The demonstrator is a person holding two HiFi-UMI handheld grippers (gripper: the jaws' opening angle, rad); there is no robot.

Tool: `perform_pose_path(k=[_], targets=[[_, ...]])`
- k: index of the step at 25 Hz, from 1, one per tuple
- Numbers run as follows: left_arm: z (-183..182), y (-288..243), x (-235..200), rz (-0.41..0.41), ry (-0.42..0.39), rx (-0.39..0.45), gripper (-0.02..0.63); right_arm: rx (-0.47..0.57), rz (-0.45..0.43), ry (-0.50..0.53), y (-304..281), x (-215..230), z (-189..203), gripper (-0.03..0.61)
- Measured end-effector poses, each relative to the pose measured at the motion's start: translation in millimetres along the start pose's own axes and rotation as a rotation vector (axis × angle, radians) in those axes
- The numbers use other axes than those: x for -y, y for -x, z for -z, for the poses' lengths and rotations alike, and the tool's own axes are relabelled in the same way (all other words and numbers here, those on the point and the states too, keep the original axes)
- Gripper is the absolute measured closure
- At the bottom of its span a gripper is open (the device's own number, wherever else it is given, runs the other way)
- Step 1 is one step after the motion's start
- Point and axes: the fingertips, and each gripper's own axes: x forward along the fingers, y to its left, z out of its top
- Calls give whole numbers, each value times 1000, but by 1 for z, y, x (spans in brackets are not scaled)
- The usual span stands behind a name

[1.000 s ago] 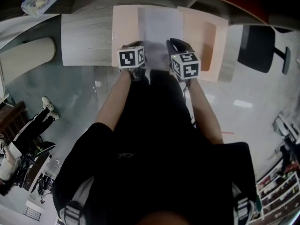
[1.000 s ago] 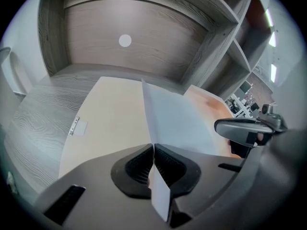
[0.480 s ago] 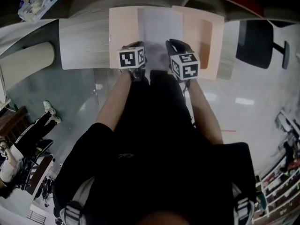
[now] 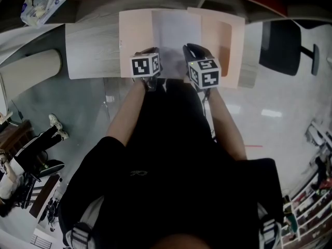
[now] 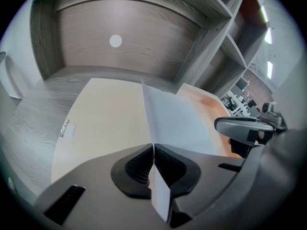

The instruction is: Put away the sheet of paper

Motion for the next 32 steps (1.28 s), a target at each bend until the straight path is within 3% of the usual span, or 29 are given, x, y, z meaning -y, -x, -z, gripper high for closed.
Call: perform_pose_path(k=[16, 22, 27, 32], targets=[[4, 2, 4, 99, -51, -37, 561, -39, 54, 3, -10, -30, -9, 522], [-11, 5, 5, 136, -107, 3, 561, -64, 94, -10, -15, -44, -9, 523], [-12, 3, 6, 182, -108, 6, 561, -76, 152, -24, -10, -43, -9, 523], [-1, -1, -4, 171, -118, -15, 561, -69, 209, -32, 0, -35, -10, 523]])
